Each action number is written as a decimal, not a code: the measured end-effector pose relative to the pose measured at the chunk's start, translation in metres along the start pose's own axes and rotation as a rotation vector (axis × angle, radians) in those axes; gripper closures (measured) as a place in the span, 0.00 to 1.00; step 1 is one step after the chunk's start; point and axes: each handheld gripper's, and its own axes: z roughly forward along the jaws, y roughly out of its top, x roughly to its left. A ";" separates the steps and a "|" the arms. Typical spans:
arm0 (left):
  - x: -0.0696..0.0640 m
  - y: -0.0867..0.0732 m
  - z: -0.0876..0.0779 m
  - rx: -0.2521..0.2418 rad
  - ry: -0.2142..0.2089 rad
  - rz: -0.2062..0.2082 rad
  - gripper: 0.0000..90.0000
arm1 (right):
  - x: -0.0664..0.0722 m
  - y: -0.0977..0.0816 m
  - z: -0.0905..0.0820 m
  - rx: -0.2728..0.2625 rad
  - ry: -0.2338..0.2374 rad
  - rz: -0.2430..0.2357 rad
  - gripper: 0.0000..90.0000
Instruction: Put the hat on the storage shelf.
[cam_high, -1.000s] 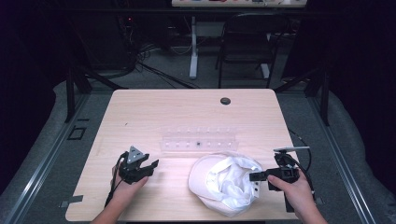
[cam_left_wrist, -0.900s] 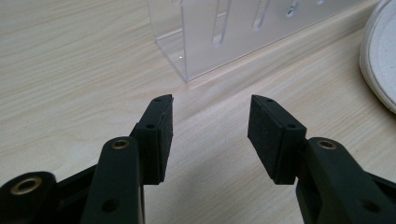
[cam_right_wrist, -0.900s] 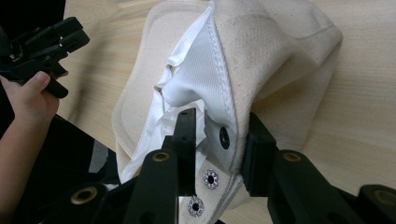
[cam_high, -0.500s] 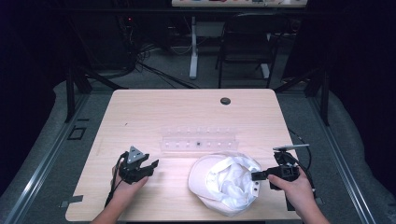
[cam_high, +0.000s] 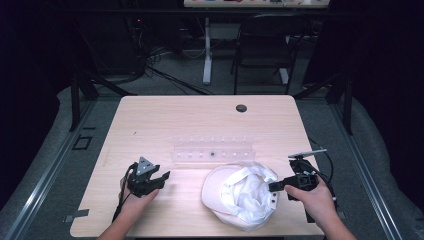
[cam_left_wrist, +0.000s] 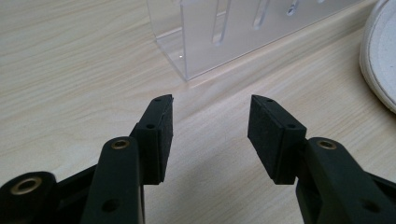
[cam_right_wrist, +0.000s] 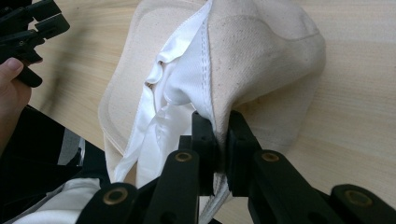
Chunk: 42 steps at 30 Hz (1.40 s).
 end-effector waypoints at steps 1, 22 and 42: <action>0.000 0.000 0.000 -0.001 0.000 0.001 0.57 | 0.001 0.001 -0.001 -0.003 -0.004 -0.003 0.94; 0.000 0.000 0.000 0.000 0.000 0.003 0.57 | 0.037 0.023 -0.019 -0.036 -0.013 -0.101 0.94; -0.001 0.000 0.000 -0.001 -0.002 0.004 0.57 | 0.063 0.040 -0.032 -0.069 0.001 -0.167 0.94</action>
